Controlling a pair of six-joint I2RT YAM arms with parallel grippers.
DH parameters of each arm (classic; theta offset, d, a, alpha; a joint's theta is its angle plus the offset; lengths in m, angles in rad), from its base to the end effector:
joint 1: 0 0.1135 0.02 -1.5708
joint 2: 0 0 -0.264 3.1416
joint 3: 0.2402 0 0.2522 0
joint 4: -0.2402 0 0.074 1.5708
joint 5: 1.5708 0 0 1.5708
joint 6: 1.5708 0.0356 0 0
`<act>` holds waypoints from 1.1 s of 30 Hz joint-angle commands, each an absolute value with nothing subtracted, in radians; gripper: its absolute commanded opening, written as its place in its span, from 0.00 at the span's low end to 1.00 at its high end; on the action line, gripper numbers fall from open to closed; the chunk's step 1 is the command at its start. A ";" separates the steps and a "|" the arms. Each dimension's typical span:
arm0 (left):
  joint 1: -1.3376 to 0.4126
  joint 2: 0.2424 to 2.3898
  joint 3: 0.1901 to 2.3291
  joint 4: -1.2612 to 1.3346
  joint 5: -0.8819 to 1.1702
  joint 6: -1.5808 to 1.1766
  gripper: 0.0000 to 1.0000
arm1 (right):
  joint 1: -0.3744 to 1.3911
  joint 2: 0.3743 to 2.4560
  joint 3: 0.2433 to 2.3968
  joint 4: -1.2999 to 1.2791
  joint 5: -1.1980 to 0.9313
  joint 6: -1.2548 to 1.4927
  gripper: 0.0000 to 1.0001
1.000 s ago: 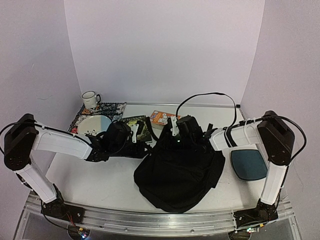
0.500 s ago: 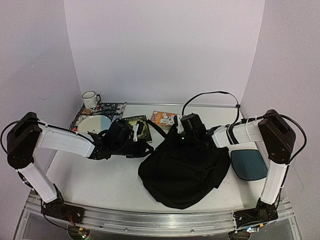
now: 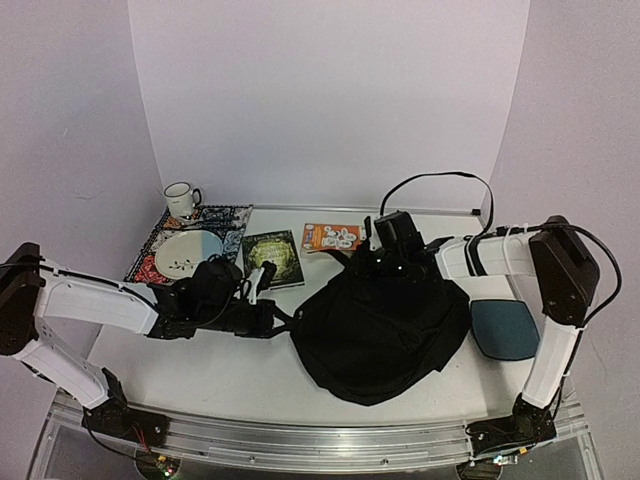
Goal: Pack the student bag
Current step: Unzip the largest pocket of the student bag, then pick up the largest pocket of the bag from the student bag.
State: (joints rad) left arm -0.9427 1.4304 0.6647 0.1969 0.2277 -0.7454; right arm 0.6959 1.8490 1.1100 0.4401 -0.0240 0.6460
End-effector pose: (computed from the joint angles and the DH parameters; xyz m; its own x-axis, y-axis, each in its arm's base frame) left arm 0.1655 -0.2416 0.1898 -0.8430 0.0364 -0.5367 0.4467 0.6031 -0.6608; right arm 0.3208 0.2691 0.2144 -0.5769 0.3023 -0.7588 -0.3897 0.7146 0.5809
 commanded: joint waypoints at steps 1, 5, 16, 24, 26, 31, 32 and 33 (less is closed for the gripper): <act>-1.027 1.384 0.659 0.081 0.249 -0.684 0.00 | 0.645 1.782 1.209 0.428 0.088 0.582 0.00; -1.070 1.383 0.640 0.079 0.234 -0.698 0.00 | 0.626 1.786 1.259 0.428 0.093 0.582 0.00; -1.170 1.631 0.836 0.186 0.196 -0.662 0.00 | 0.633 1.926 1.392 0.458 0.006 0.666 0.00; -1.169 1.513 0.784 0.179 0.018 -0.711 0.14 | 0.639 1.888 1.332 0.409 -0.092 0.596 0.16; -1.168 1.473 0.774 0.163 -0.037 -0.726 0.23 | 0.647 1.856 1.296 0.383 -0.097 0.573 0.23; -1.130 1.380 0.725 0.143 -0.086 -0.786 0.44 | 0.676 1.743 1.200 0.300 -0.090 0.545 0.37; -1.116 1.369 0.712 0.143 -0.080 -0.795 0.46 | 0.684 1.719 1.182 0.281 -0.087 0.536 0.40; -1.101 1.360 0.704 0.143 -0.069 -0.800 0.47 | 0.694 1.694 1.166 0.257 -0.081 0.529 0.42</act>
State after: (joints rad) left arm -1.1478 1.4191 0.7468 0.1576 -0.0263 -0.7539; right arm 0.6582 1.8270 1.2165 0.3391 -0.0778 0.5771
